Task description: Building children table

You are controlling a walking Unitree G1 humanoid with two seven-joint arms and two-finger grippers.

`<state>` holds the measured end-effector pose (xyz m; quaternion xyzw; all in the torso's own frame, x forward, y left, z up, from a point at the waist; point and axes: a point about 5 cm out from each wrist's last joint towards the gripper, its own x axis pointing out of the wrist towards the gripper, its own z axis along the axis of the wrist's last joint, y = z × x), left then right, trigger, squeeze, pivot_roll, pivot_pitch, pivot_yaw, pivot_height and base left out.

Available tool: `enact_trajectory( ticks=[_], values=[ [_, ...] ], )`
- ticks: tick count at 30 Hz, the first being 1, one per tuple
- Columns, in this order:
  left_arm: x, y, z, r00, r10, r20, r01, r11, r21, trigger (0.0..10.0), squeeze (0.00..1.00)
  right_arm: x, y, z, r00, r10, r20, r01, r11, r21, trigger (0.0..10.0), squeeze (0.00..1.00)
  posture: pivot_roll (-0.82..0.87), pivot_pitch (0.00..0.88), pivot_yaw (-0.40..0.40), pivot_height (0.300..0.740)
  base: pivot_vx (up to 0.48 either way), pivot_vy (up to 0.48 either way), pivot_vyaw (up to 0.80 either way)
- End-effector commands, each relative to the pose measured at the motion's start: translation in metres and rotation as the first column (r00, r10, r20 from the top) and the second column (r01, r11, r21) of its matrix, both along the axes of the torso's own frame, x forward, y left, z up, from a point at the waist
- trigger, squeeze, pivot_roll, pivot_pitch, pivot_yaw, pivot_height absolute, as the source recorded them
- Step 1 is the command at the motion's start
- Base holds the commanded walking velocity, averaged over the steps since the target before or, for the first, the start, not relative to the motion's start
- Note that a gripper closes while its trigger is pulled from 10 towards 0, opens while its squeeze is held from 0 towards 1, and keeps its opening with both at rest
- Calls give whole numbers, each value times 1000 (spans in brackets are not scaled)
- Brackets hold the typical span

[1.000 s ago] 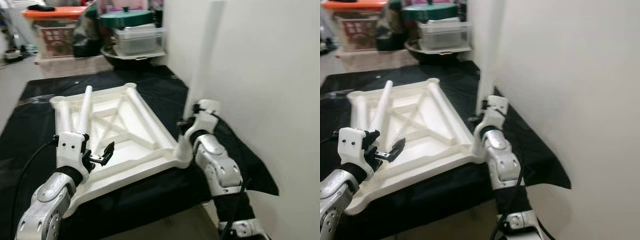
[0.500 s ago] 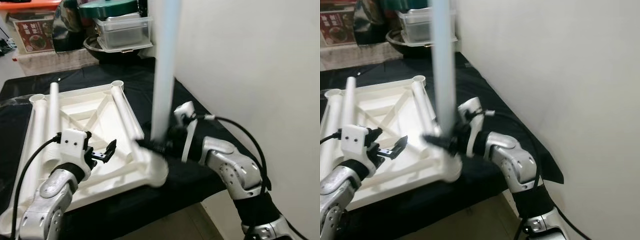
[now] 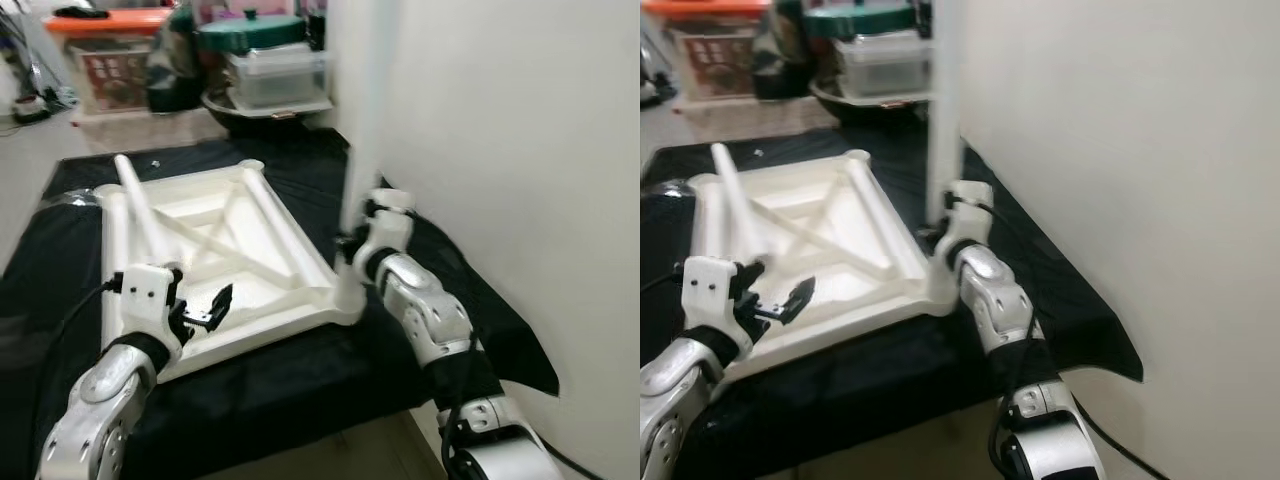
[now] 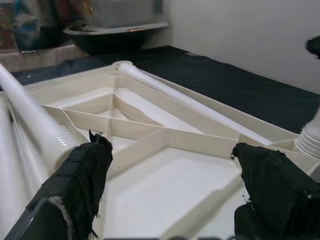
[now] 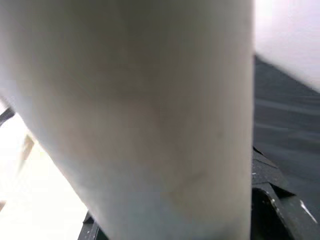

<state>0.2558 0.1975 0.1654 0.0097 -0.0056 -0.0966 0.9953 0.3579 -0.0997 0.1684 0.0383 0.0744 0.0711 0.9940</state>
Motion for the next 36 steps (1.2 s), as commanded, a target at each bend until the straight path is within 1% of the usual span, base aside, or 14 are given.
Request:
enact_trajectory(
  ticks=[1,3,4,5,12,13,17,20,21,22,24,27,31,36],
  values=[
    [2,0,0,1000,-3,1,3,1000,16,10000,0,-14,-2,-37,980,-24,-200,19,1000,-23,0,0,51,0,-38,740,0,0,0],
    [2,-1,1,1000,-5,2,5,1000,16,10000,0,-20,9,-37,978,46,-202,-51,999,-18,0,0,51,0,-38,740,0,0,0],
    [3,-1,1,1000,-9,2,9,1000,18,10000,0,-22,23,-28,977,148,-155,-147,989,17,10000,0,47,0,-34,740,0,0,0],
    [3,0,0,1000,-11,1,11,1000,19,10000,0,-20,29,-17,971,227,-78,-223,973,55,10000,1000,43,0,-33,740,0,0,0],
    [3,1,0,1000,-9,0,9,1000,20,10000,0,-19,49,18,870,479,114,-492,848,198,10000,1000,45,0,-37,740,0,0,0],
    [2,1,0,1000,-8,-1,8,1000,19,10000,0,-35,50,26,727,665,171,-687,707,169,10000,0,44,0,-37,740,0,0,0],
    [2,0,-1,1000,-7,-4,7,1000,16,10000,0,-74,48,28,365,914,175,-931,357,78,10000,0,44,0,-40,740,0,0,0],
    [2,1,-1,1000,-5,-4,5,1000,16,10000,0,-79,48,25,320,934,162,-947,313,64,10000,0,47,0,-43,740,0,0,0],
    [2,1,-1,1000,-4,-3,4,1000,17,10000,0,-83,49,23,279,948,154,-960,271,69,7608,0,51,0,-45,740,0,0,0],
    [2,1,-1,1000,-3,-3,4,1000,18,10000,0,-86,52,22,262,953,149,-964,253,76,0,0,51,0,-45,740,0,0,0],
    [2,1,-1,1000,-3,-3,3,1000,19,10000,0,-87,54,22,256,955,149,-966,246,81,0,0,51,0,-45,740,0,0,0],
    [3,1,-1,1000,-3,-3,4,1000,20,10000,0,-79,57,17,323,937,131,-946,316,71,0,0,52,0,-42,740,0,0,0],
    [3,1,-1,1000,-5,-3,5,1000,21,10000,0,-8,31,-20,934,346,-94,-340,938,73,0,0,49,0,-40,740,0,0,0],
    [2,0,-2,1000,-7,-6,7,1000,18,10000,0,-6,-4,-31,988,7,-153,-7,1000,-4,0,0,47,0,-42,740,0,0,0]
  ],
)
